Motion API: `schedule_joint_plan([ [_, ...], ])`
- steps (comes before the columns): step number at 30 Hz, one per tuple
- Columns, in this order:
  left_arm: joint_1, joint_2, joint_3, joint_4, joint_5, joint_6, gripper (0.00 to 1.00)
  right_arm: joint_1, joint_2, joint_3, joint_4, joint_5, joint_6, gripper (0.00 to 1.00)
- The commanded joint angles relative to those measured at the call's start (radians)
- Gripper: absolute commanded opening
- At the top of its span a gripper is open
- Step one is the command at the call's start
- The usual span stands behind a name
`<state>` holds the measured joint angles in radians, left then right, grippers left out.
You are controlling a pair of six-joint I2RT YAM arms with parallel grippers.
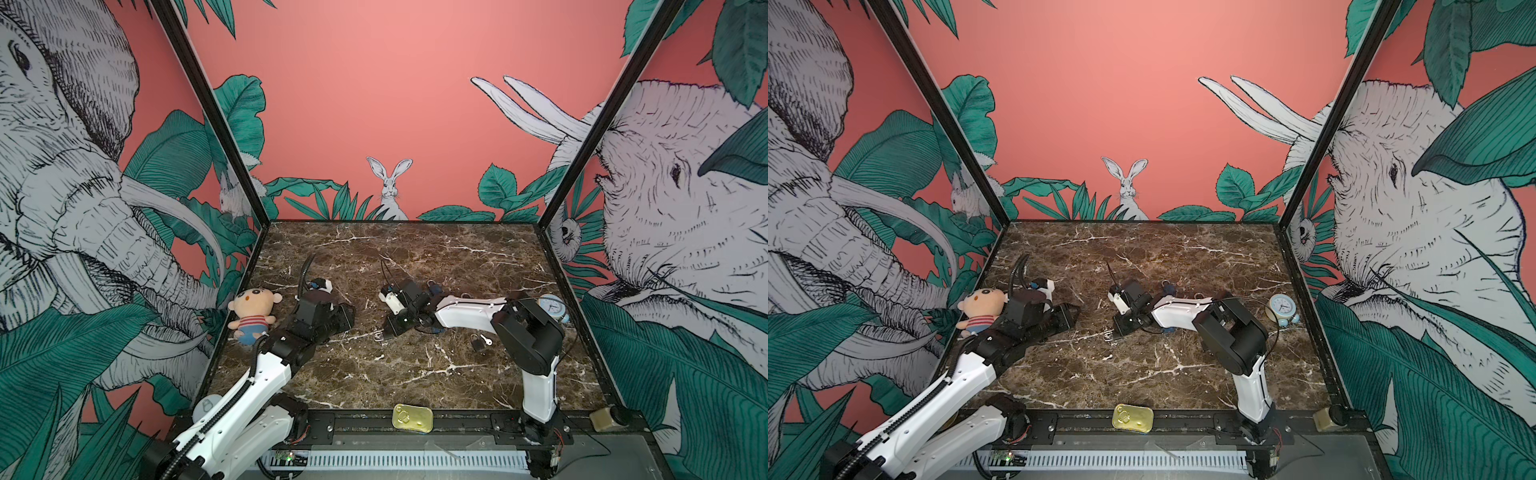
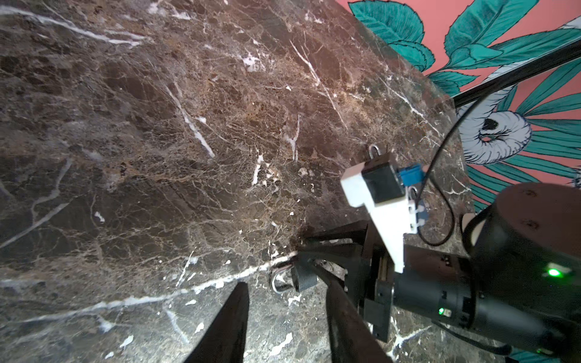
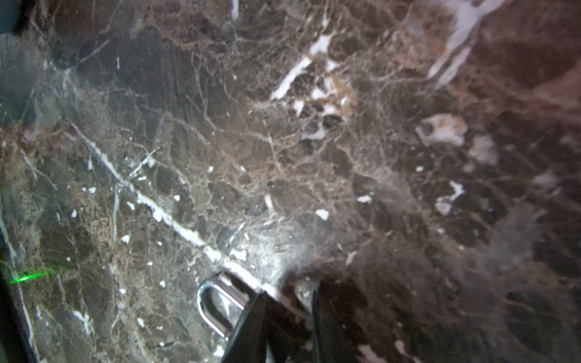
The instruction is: Lock with the key
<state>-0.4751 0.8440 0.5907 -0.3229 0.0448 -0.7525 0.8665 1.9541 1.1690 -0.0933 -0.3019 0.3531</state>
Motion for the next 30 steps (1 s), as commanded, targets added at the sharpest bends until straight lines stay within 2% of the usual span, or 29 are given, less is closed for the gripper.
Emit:
schedule_joint_plan([
  [1,0.004,-0.044,-0.023,0.01,0.001,-0.017,0.43,0.019,-0.036,-0.029,-0.044,0.008,0.024,0.25],
  [14,0.004,-0.084,-0.033,-0.011,-0.002,-0.019,0.43,0.018,-0.093,-0.035,-0.159,0.015,-0.075,0.35],
  [30,0.004,-0.091,-0.031,-0.028,-0.013,-0.015,0.43,0.021,-0.168,-0.129,-0.147,-0.072,-0.026,0.36],
])
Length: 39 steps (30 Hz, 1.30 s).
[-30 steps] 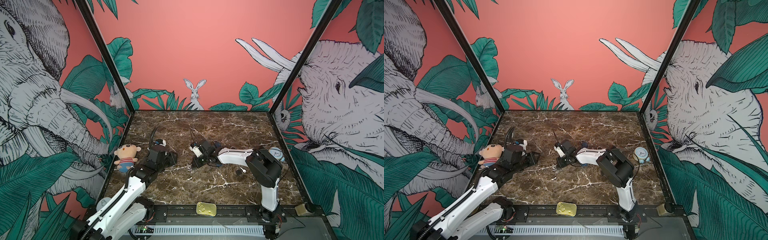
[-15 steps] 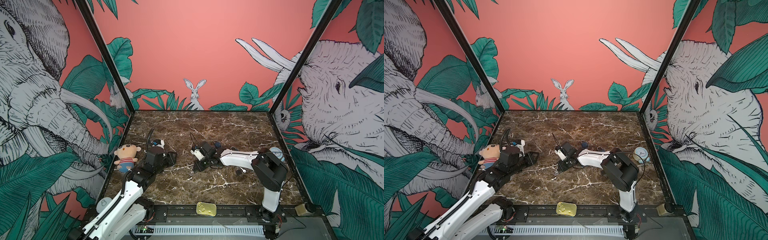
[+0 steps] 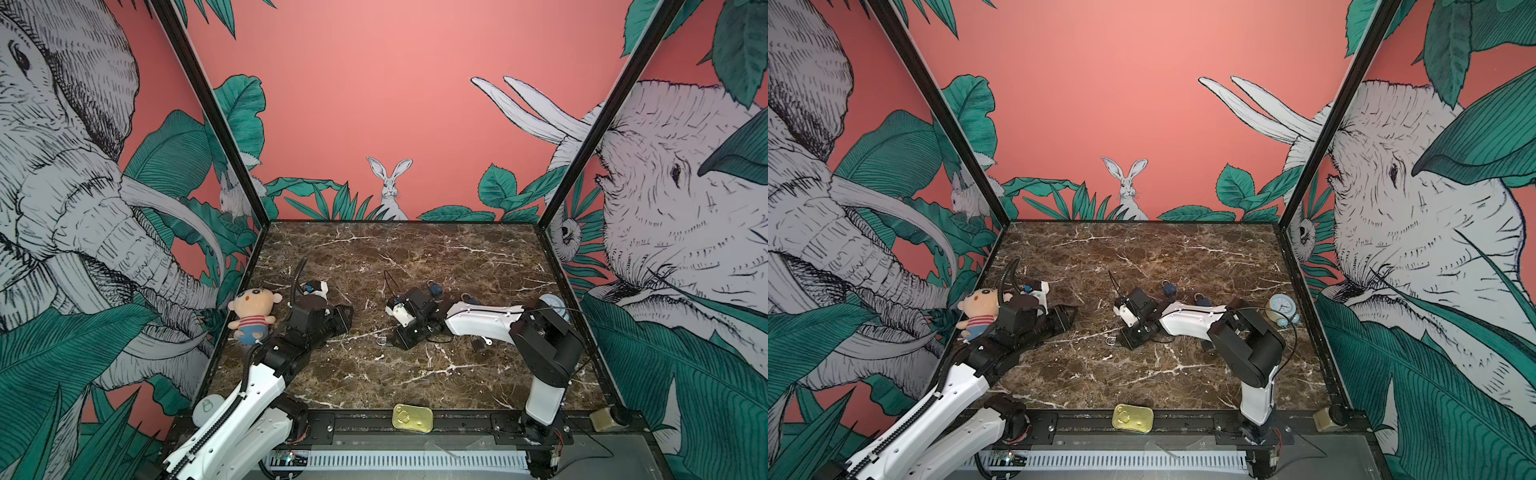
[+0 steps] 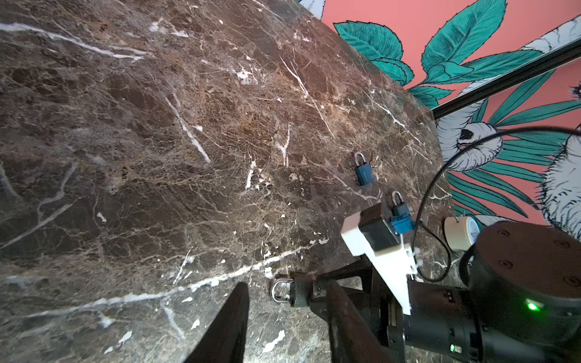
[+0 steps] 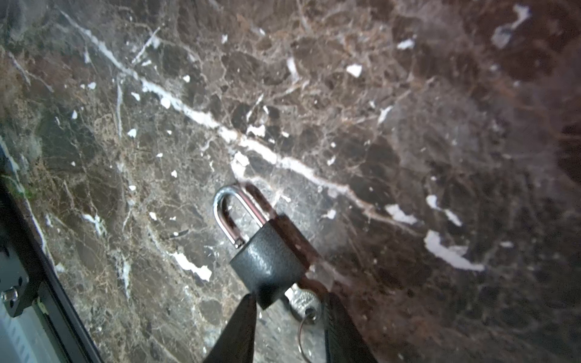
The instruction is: Lock with the key
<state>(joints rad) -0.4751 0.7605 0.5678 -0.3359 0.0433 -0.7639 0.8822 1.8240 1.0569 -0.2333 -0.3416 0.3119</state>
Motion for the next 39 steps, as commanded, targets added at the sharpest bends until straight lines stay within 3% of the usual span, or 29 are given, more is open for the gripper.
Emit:
schedule_joint_plan([
  [1,0.004,-0.009,-0.008,-0.014,-0.011,-0.003,0.43,0.006,-0.045,-0.019,-0.003,-0.031,0.015,0.36],
  [8,0.004,-0.003,-0.005,-0.014,-0.013,-0.002,0.43,0.032,-0.085,0.0,-0.024,0.087,-0.068,0.41],
  [17,0.004,0.005,-0.003,-0.015,-0.018,0.001,0.43,0.049,-0.017,0.086,-0.062,0.141,-0.26,0.6],
  [27,0.004,0.005,-0.002,-0.023,-0.028,0.005,0.43,0.056,0.079,0.143,-0.08,0.07,-0.331,0.6],
  [39,0.004,-0.002,0.001,-0.028,-0.032,0.0,0.43,0.094,0.055,0.108,-0.116,0.054,-0.322,0.6],
])
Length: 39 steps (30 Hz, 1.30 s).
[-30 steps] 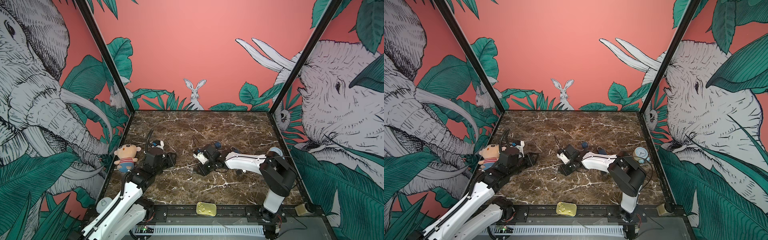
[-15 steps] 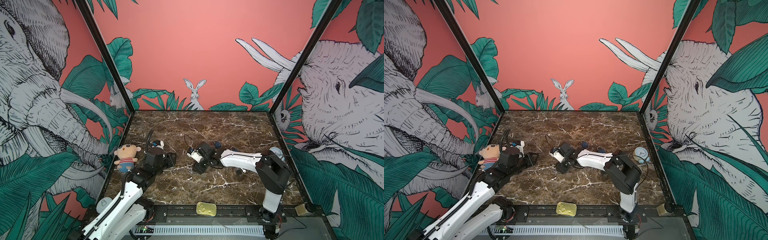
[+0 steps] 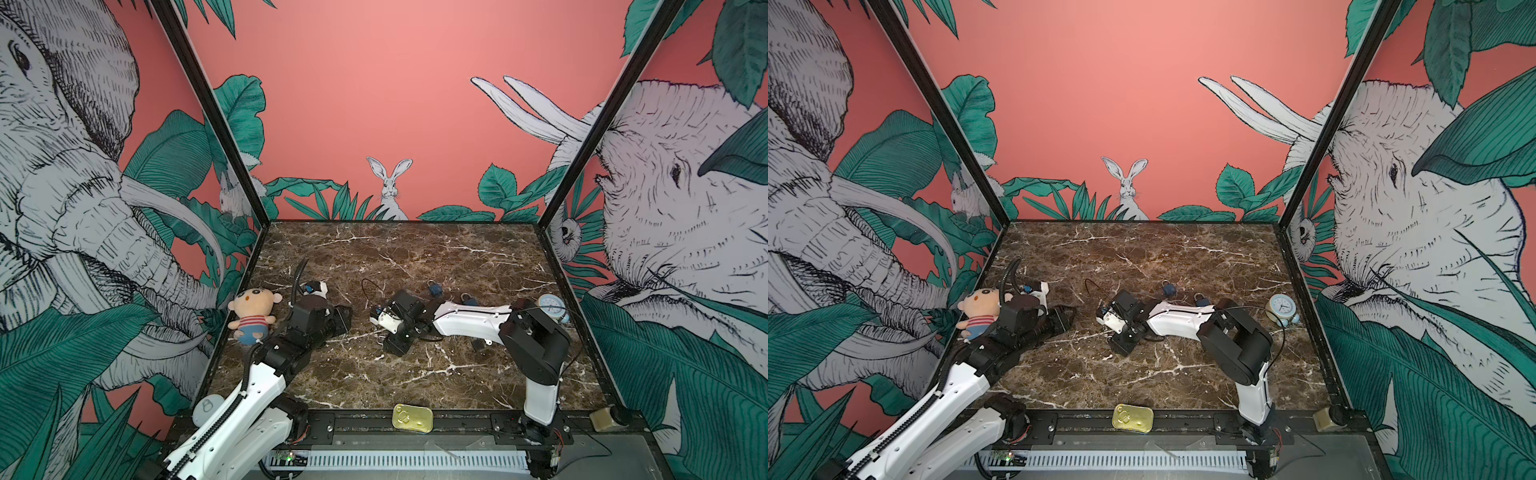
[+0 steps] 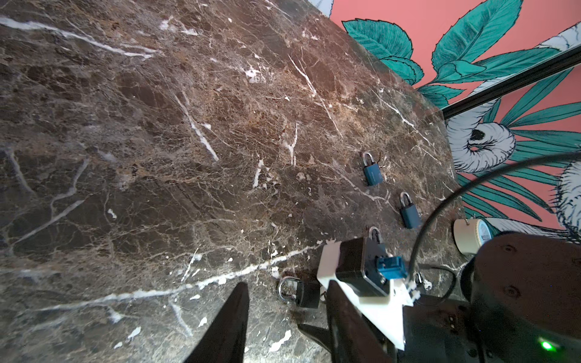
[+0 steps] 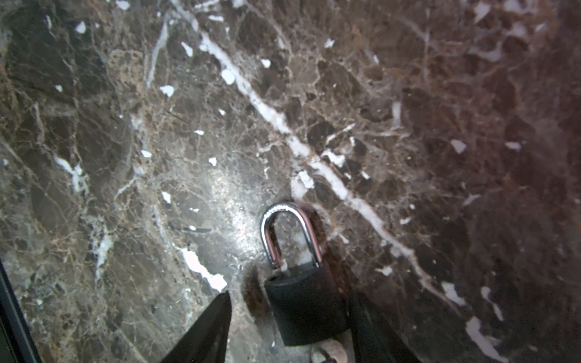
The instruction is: Lock with the key
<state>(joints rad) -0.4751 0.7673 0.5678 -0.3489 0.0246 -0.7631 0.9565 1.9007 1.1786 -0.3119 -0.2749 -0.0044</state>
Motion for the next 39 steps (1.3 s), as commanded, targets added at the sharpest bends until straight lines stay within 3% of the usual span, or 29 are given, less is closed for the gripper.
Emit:
schedule_joint_plan([
  [1,0.004,-0.01,0.0,-0.015,-0.013,-0.001,0.43,0.028,-0.026,-0.016,-0.038,-0.005,-0.003,0.6],
  [13,0.004,-0.031,-0.004,-0.022,-0.014,-0.001,0.43,0.074,-0.015,-0.003,-0.029,0.207,0.013,0.48],
  [39,0.004,-0.038,-0.004,-0.031,-0.023,0.005,0.44,0.106,0.07,0.055,-0.053,0.279,-0.014,0.4],
])
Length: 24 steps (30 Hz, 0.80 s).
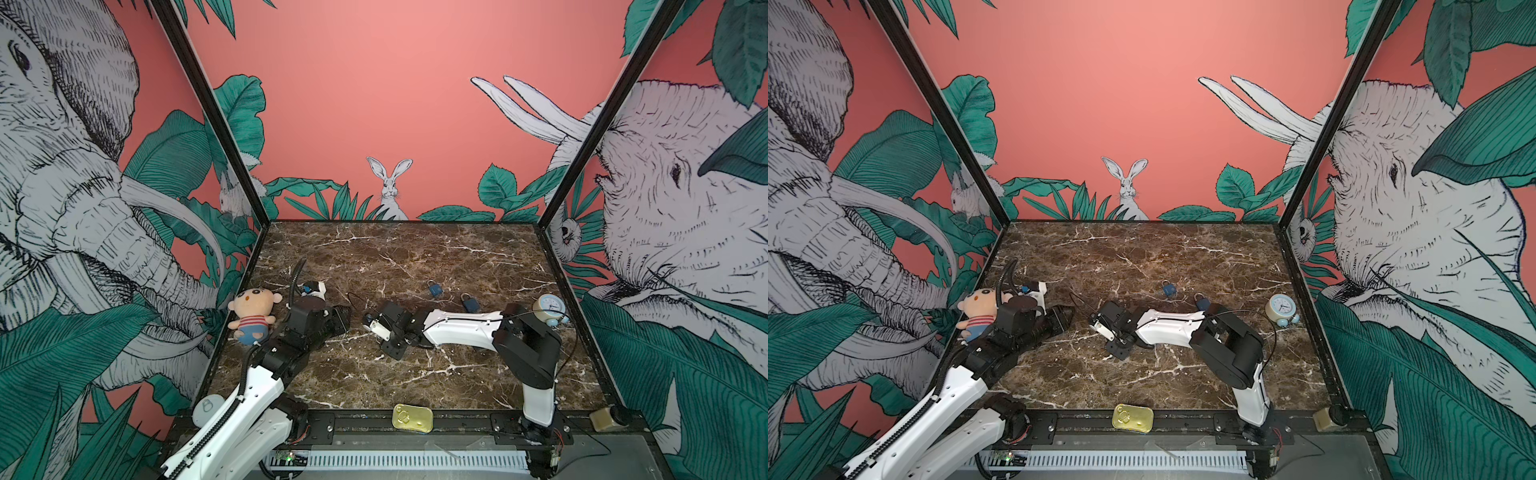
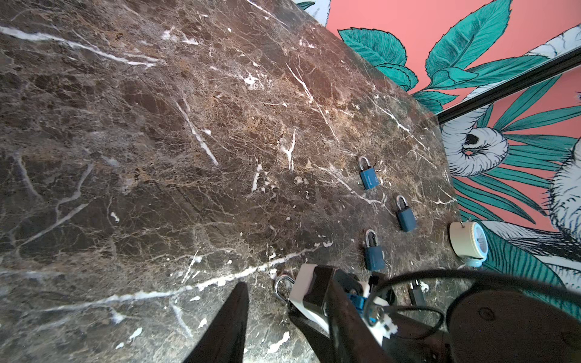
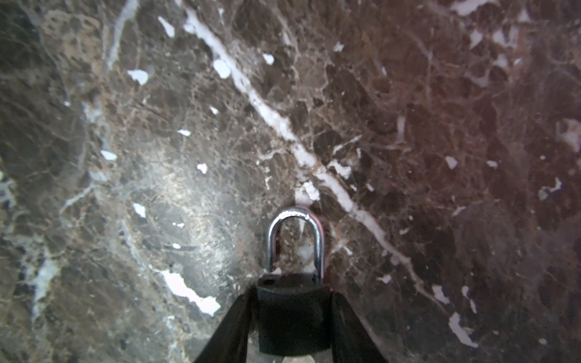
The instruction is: Lock with the key
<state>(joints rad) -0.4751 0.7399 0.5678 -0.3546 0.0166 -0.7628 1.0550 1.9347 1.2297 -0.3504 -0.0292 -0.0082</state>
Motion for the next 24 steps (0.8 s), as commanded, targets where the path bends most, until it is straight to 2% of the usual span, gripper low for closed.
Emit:
schedule_joint_plan([
  [1,0.004,-0.01,-0.005,-0.025,-0.016,0.004,0.44,0.008,0.036,0.004,-0.016,0.036,-0.009,0.39],
  [8,0.004,-0.017,0.003,-0.04,-0.019,0.012,0.43,0.008,0.031,-0.009,-0.018,0.042,-0.009,0.2],
  [12,0.004,-0.024,0.007,-0.05,-0.02,0.023,0.43,0.008,-0.005,-0.026,-0.003,0.036,0.004,0.17],
  [24,0.006,-0.006,0.052,-0.069,0.001,0.074,0.38,-0.008,-0.224,-0.109,0.018,0.029,0.057,0.16],
])
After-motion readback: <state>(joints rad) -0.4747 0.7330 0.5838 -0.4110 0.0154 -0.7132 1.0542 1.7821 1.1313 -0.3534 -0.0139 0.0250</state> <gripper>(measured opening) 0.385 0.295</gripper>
